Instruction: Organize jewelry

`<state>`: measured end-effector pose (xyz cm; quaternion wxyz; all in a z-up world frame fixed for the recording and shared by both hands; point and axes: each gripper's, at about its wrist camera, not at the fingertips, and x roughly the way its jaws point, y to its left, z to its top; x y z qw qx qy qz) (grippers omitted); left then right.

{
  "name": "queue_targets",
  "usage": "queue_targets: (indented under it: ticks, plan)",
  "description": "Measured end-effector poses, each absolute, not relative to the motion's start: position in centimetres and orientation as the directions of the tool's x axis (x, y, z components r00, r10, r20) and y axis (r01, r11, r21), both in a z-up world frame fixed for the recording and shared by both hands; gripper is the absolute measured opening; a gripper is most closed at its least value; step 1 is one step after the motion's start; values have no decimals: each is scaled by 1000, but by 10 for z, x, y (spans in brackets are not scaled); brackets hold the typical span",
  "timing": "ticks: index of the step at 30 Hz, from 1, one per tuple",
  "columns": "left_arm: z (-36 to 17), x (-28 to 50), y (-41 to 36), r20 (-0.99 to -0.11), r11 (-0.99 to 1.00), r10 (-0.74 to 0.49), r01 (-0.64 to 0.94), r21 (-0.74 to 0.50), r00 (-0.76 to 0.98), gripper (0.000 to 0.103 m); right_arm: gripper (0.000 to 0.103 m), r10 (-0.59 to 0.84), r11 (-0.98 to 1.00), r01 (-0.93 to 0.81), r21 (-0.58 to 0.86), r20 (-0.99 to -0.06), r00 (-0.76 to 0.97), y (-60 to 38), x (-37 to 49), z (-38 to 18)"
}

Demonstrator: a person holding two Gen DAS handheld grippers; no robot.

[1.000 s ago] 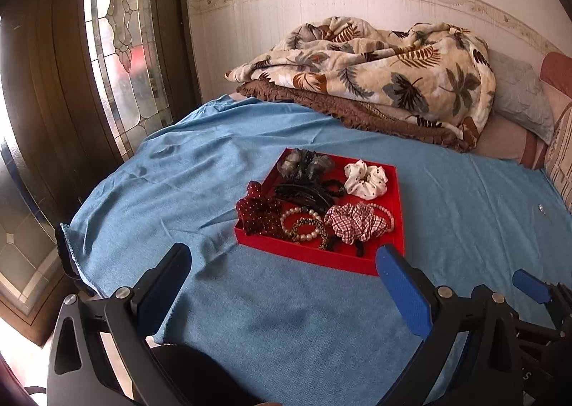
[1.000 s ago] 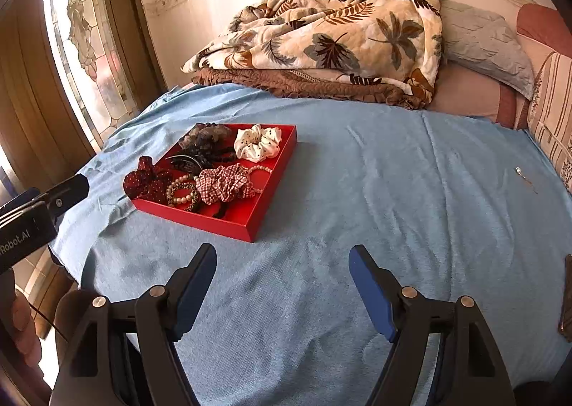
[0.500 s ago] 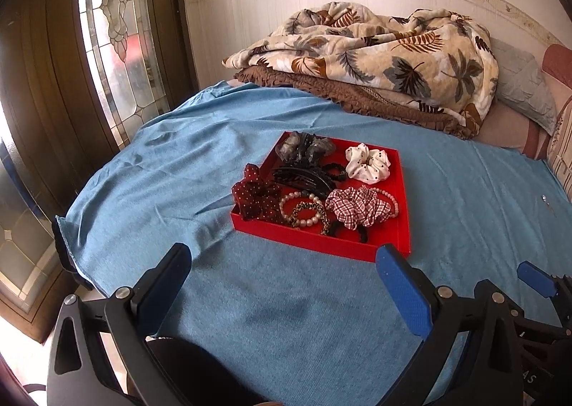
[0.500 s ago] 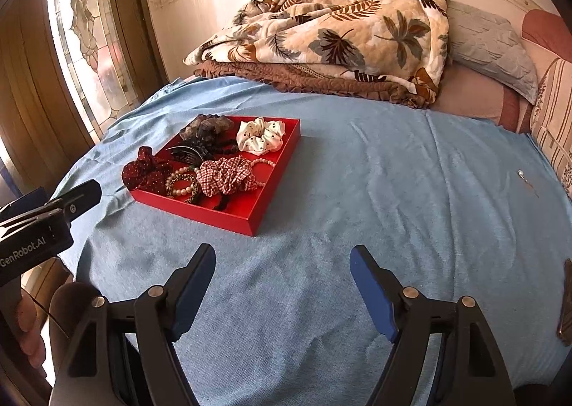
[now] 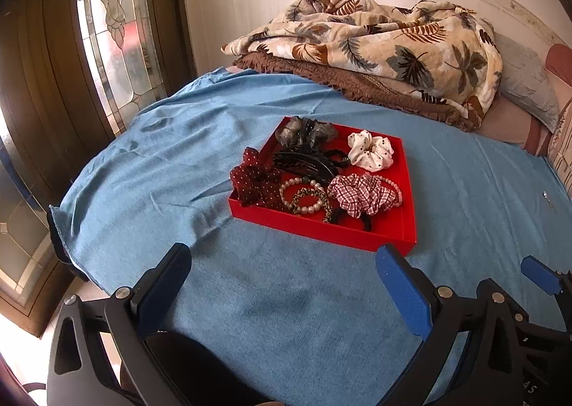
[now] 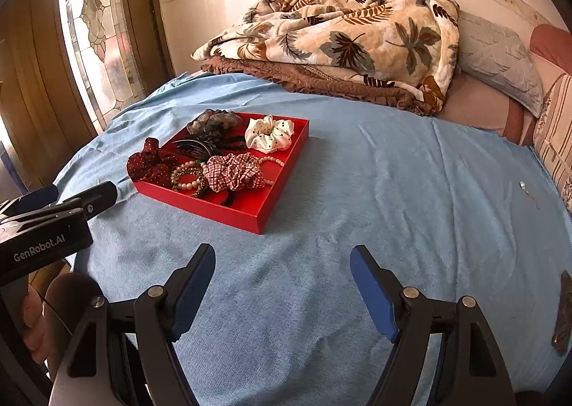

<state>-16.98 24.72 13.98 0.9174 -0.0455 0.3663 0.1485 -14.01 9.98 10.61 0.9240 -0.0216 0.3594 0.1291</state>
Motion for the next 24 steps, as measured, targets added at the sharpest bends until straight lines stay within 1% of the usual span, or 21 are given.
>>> queue_targets:
  ticks: [24]
  plan:
    - [125,-165,257,-715,948,224,-317,4,662,103,83,227,955,-298,8,-666,710,116,-146,104]
